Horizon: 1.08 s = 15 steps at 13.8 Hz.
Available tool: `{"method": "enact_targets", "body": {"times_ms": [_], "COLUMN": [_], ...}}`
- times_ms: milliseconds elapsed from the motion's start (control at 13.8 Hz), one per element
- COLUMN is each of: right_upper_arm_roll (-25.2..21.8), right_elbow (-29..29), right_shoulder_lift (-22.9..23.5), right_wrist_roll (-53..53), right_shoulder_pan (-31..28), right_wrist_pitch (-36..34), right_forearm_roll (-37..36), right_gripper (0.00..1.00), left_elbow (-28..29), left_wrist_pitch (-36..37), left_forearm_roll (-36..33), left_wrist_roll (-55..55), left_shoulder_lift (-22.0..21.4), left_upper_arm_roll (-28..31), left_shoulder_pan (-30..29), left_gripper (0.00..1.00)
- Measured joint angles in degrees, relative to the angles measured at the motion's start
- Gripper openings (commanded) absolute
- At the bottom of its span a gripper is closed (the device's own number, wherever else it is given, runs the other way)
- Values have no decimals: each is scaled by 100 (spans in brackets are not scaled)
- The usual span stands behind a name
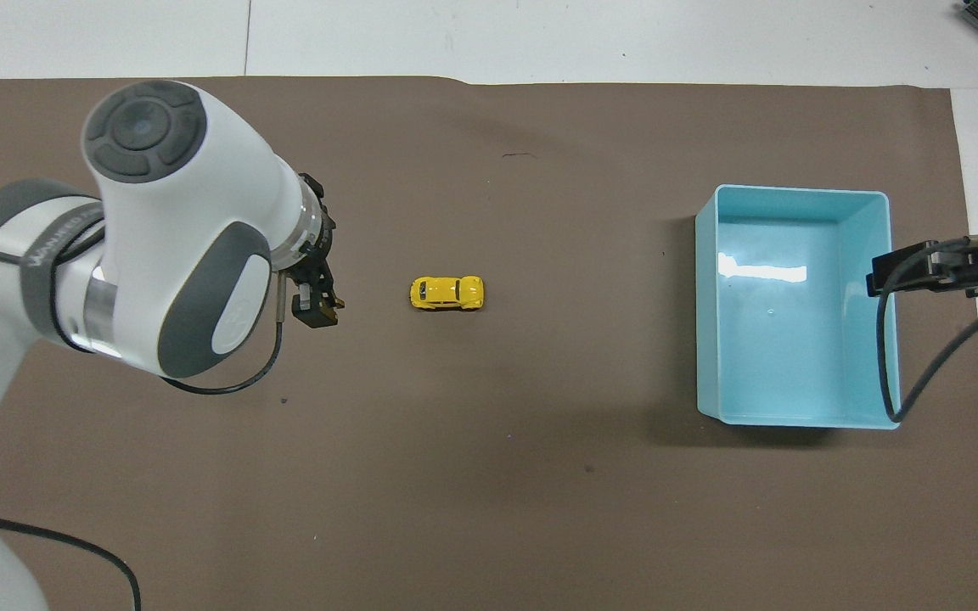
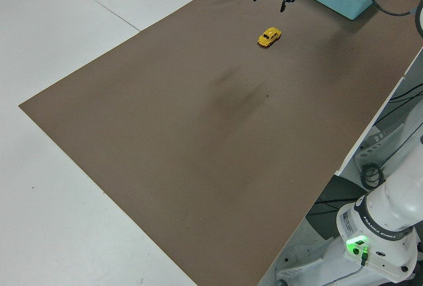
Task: Wind up and store yellow beetle car
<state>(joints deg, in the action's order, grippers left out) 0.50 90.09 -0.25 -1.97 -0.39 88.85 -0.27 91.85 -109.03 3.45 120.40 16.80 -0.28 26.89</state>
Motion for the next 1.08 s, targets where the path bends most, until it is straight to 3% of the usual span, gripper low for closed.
{"method": "enact_targets", "body": {"times_ms": [867, 1084], "right_upper_arm_roll": [0, 0], "right_elbow": [0, 0], "right_shoulder_lift": [0, 0], "right_wrist_roll": [0, 0], "right_shoulder_pan": [0, 0], "right_wrist_pitch": [0, 0], "right_forearm_roll": [0, 0], "right_gripper": [100, 100], "left_elbow": [6, 18], "left_wrist_pitch": [-938, -1149], "left_forearm_roll": [178, 179], "left_wrist_roll": [603, 779], "left_shoulder_lift": [630, 989], "left_upper_arm_roll": [-9, -8], "left_shoulder_pan": [461, 703], "left_gripper": [100, 100]}}
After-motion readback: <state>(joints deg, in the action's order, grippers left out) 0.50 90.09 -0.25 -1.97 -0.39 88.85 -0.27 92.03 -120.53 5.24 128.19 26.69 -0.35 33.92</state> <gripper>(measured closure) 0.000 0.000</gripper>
